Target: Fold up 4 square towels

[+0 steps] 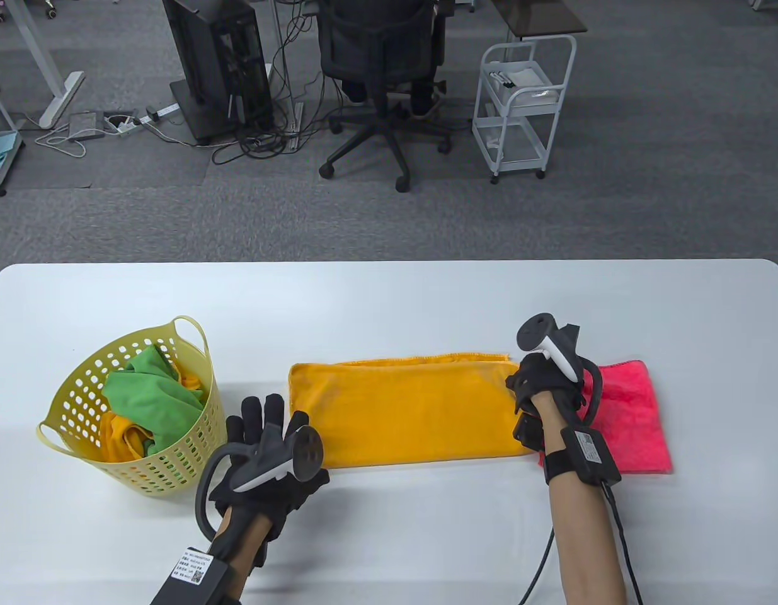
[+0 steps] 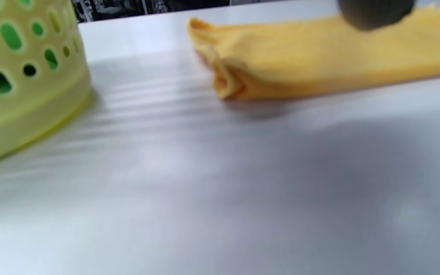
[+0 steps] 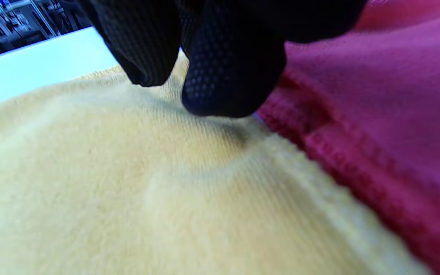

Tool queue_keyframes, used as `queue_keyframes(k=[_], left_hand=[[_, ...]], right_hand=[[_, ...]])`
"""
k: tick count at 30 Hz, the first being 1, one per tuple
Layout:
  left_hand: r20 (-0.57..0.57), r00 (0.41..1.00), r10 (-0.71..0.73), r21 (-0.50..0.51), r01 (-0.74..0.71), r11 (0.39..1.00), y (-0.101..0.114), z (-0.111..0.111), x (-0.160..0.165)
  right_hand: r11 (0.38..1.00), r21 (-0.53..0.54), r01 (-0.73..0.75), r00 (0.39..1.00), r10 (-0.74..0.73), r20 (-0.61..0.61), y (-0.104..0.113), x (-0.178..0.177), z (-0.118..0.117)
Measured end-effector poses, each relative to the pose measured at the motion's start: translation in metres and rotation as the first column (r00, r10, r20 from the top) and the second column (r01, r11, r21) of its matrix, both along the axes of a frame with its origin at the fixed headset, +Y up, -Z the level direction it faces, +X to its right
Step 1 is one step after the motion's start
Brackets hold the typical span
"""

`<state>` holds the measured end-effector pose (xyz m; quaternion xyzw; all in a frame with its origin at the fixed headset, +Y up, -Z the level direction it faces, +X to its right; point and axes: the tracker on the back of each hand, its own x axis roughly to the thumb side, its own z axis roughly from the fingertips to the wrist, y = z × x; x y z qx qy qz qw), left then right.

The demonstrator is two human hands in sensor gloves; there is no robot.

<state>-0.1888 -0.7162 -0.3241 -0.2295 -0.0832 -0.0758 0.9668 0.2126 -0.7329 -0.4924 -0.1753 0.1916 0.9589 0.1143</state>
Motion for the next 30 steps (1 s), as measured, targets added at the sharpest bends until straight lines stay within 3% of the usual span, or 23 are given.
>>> queue_keyframes(k=[7,21,30], left_hand=[[0.028,0.998,0.054,0.036,-0.055,0.998,-0.01,0.0,-0.006],[0.045,0.993,0.108,0.063,-0.111,0.992,-0.011,0.0,-0.012],[0.047,0.992,0.119,0.066,-0.122,0.99,-0.012,0.0,-0.014]], right_hand=[[0.987,-0.073,-0.145,0.989,0.144,-0.023,-0.006,-0.015,-0.01],[0.96,-0.024,-0.28,0.96,0.28,-0.008,-0.008,-0.041,-0.014],[0.989,0.045,-0.14,0.985,0.144,-0.098,0.005,-0.051,-0.008]])
